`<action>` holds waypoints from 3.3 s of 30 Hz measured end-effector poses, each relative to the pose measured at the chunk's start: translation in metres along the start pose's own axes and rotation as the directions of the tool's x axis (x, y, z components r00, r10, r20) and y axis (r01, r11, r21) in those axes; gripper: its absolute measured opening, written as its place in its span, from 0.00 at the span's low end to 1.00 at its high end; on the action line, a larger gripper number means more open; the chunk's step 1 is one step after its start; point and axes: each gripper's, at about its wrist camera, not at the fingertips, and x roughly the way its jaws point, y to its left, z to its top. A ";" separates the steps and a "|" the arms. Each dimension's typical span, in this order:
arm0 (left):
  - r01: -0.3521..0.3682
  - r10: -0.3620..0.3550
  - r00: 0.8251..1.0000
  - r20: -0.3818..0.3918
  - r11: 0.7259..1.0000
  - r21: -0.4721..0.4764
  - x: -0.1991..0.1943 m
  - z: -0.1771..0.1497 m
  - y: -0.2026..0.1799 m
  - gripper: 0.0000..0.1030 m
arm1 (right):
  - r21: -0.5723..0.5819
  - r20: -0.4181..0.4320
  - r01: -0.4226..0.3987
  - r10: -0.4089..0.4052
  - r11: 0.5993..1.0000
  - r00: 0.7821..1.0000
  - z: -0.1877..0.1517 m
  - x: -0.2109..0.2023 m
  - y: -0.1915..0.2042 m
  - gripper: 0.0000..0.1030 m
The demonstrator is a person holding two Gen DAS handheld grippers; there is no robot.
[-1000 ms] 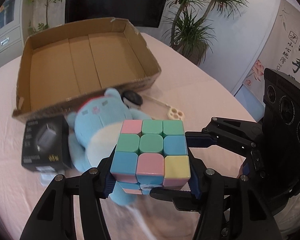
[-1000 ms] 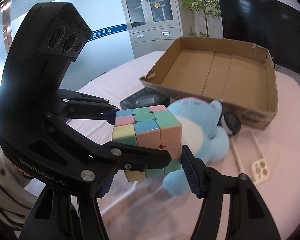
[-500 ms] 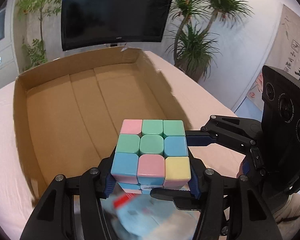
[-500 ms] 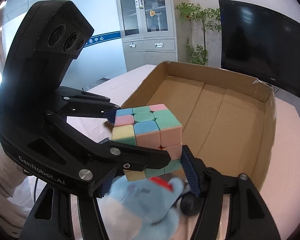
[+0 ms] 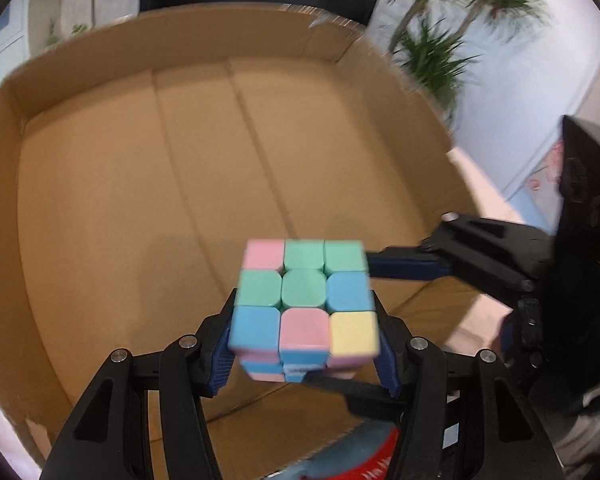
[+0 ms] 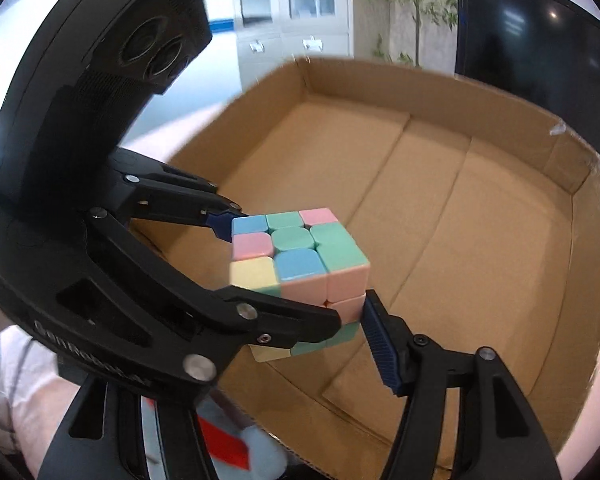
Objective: Organize objects
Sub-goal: 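Open the left gripper to drop the cube into the box, then grasp the light-blue plush toy by its arm with the right gripper, then lift the plush toy with the right gripper and carry it over the box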
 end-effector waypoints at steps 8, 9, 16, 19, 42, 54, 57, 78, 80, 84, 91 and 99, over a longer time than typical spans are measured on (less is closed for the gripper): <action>-0.078 0.085 0.993 0.080 0.993 -0.093 -0.063 -0.024 -0.008 0.61 | 0.067 -0.009 0.059 -0.059 0.996 0.998 -0.019 -0.037 -0.004 0.64; -0.095 0.106 0.990 0.092 0.989 -0.112 -0.077 -0.034 -0.010 0.63 | 0.092 -0.009 0.068 -0.067 0.993 0.998 -0.024 -0.047 -0.003 0.64; -0.129 0.161 0.981 0.109 0.959 -0.252 -0.127 -0.143 -0.016 0.73 | 0.326 -0.043 0.073 -0.062 0.943 0.997 -0.079 -0.103 0.009 0.65; -0.094 0.133 0.988 0.084 0.926 -0.365 -0.126 -0.199 -0.014 0.73 | 0.393 -0.064 0.089 -0.069 0.915 0.996 -0.111 -0.113 0.020 0.64; 0.104 -0.073 0.994 0.081 0.861 -0.498 -0.063 -0.226 -0.012 0.27 | 0.777 0.032 -0.119 0.150 0.618 0.988 -0.191 -0.091 0.005 0.29; 0.144 -0.139 0.989 0.048 0.859 -0.491 -0.123 -0.317 -0.052 0.31 | 0.764 0.020 -0.123 0.168 0.633 0.986 -0.250 -0.137 0.070 0.35; 0.023 -0.014 1.000 0.024 0.916 -0.400 -0.129 -0.317 -0.064 0.44 | 0.737 0.021 -0.091 0.112 0.670 0.994 -0.248 -0.141 0.077 0.53; -0.025 0.030 0.999 0.013 0.948 -0.317 -0.100 -0.304 -0.071 0.27 | 0.609 -0.088 0.101 -0.060 0.787 0.994 -0.227 -0.139 0.100 0.34; -0.015 0.015 1.000 -0.001 0.939 -0.344 -0.097 -0.305 -0.066 0.29 | 0.604 -0.092 0.113 -0.072 0.789 0.993 -0.225 -0.138 0.100 0.36; -0.004 -0.002 1.000 -0.015 0.931 -0.366 -0.092 -0.306 -0.062 0.31 | 0.604 -0.101 0.133 -0.090 0.786 0.991 -0.224 -0.137 0.099 0.42; -0.025 0.028 1.000 0.005 0.944 -0.330 -0.096 -0.303 -0.073 0.27 | 0.612 -0.104 0.139 -0.095 0.779 0.990 -0.225 -0.137 0.099 0.35; -0.054 0.071 0.996 0.050 0.957 -0.286 -0.112 -0.299 -0.086 0.25 | 0.607 -0.095 0.142 -0.106 0.782 0.990 -0.221 -0.145 0.105 0.28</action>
